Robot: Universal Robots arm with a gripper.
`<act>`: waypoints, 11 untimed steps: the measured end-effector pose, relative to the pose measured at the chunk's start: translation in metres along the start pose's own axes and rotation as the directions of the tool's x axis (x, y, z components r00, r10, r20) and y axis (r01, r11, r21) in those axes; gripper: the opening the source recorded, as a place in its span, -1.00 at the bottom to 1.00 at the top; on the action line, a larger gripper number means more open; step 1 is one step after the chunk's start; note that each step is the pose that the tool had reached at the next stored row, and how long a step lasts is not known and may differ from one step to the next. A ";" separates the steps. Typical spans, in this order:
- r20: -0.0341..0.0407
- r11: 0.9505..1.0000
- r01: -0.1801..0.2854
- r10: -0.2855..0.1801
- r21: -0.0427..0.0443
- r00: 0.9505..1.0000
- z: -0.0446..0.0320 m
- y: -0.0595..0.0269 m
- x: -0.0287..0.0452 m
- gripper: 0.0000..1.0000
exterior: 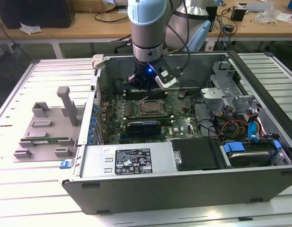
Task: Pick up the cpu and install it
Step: 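Install the first cpu locking lever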
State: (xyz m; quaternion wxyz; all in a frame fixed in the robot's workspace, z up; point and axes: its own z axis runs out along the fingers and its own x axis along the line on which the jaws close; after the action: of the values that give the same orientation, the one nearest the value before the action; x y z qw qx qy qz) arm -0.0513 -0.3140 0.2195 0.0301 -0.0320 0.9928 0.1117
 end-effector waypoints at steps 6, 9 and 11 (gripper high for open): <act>0.031 1.000 -0.008 0.008 0.011 0.999 0.0038 0.0021 0.0000 -0.79; 0.032 1.000 -0.011 0.011 0.011 0.999 0.0038 0.0021 0.0000 -0.79; 0.040 0.999 -0.050 0.050 0.018 0.998 0.0047 0.0019 0.0001 -0.79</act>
State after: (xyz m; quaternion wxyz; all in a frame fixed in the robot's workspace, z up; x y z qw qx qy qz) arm -0.0513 -0.3112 0.2154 0.0475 -0.0046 0.9935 0.1034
